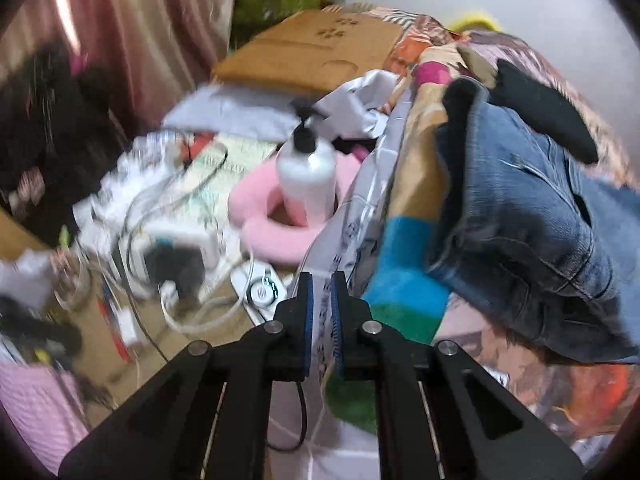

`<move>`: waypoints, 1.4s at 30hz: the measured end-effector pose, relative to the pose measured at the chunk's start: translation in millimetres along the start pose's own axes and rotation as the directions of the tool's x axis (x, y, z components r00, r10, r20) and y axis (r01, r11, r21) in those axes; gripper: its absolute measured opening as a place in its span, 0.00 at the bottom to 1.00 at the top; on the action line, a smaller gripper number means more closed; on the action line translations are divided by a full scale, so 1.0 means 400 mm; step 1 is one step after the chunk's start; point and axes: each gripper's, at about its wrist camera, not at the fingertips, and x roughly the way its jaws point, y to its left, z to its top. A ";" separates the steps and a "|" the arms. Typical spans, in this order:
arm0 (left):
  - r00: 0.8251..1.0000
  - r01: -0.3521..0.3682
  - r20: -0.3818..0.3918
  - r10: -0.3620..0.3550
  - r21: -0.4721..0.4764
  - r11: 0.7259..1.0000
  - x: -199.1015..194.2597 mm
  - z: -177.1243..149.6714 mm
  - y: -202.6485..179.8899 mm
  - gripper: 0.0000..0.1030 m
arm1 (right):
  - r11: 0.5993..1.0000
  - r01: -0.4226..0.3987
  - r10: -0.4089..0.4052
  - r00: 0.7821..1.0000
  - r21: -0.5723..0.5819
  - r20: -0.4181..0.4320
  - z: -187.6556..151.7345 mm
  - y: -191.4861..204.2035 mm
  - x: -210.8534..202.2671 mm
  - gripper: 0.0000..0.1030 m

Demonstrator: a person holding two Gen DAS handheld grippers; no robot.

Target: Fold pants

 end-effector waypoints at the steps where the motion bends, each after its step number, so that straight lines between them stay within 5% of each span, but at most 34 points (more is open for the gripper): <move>1: 1.000 0.009 0.010 -0.009 0.000 1.000 -0.018 -0.001 0.005 0.09 | 1.000 -0.001 0.001 1.000 0.003 0.002 0.001 -0.001 0.000 0.56; 5: 0.994 0.075 0.081 -0.079 0.060 0.995 -0.112 0.016 -0.047 0.10 | 1.000 0.005 -0.005 1.000 0.002 0.004 0.006 0.000 -0.005 0.56; 10: 0.967 0.198 0.133 -0.216 0.140 0.970 -0.190 0.059 -0.164 0.35 | 0.999 0.036 -0.034 0.997 -0.030 0.074 0.029 0.001 -0.052 0.58; 13: 0.951 0.267 0.110 -0.289 0.175 0.948 -0.178 0.069 -0.235 0.40 | 1.000 0.023 -0.021 0.996 -0.015 0.088 0.043 -0.017 -0.060 0.58; 20: 0.981 0.195 -0.051 -0.189 0.243 0.950 -0.013 -0.006 -0.291 0.43 | 0.999 -0.024 0.025 0.999 0.040 -0.028 -0.029 -0.095 0.011 0.58; 25: 0.992 0.125 -0.035 -0.120 0.328 0.936 -0.047 -0.046 -0.303 0.44 | 0.996 0.007 -0.002 0.999 0.086 -0.052 -0.062 -0.166 -0.007 0.58; 28: 0.993 0.112 -0.057 -0.099 0.300 0.947 -0.073 -0.017 -0.308 0.43 | 0.995 0.044 -0.040 0.998 0.089 -0.047 -0.058 -0.201 -0.029 0.58; 34: 0.983 0.173 0.020 -0.185 0.257 0.951 -0.176 0.087 -0.389 0.48 | 0.998 0.018 -0.019 0.999 0.056 0.030 0.020 -0.217 -0.068 0.59; 42: 0.965 0.228 0.031 -0.262 0.402 0.887 -0.160 0.128 -0.660 0.62 | 0.967 -0.142 0.154 0.987 -0.212 0.044 0.181 -0.027 -0.023 0.59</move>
